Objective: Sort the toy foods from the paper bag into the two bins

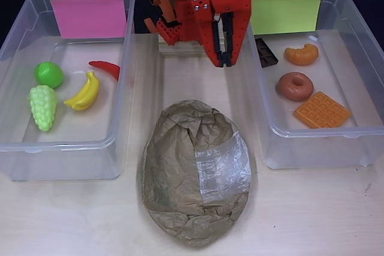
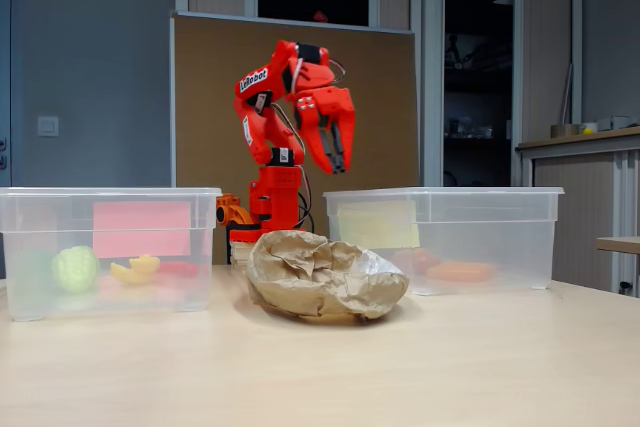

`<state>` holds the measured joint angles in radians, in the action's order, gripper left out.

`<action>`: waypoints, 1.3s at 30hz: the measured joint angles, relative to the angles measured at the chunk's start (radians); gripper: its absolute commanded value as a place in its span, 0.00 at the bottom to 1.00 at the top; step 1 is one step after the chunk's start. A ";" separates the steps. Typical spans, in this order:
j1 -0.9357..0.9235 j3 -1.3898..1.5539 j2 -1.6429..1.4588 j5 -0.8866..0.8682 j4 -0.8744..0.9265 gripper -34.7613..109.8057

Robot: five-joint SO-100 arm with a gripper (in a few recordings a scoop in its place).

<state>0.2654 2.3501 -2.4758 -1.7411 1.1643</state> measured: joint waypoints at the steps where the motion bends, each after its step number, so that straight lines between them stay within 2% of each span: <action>1: -0.032 0.046 -0.026 0.064 -0.055 0.24; 4: -0.132 0.193 -0.124 0.245 -0.202 0.24; 10: -0.241 0.477 -0.364 0.540 -0.364 0.24; 19: -0.264 0.724 -0.647 0.911 -0.480 0.24; 23: -0.256 0.779 -0.808 1.014 -0.397 0.24; 32: -0.235 0.785 -0.838 1.270 -0.235 0.24; 39: -0.238 0.785 -0.836 1.307 -0.121 0.24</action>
<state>0.0276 3.1355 -3.3119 -0.4341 1.0431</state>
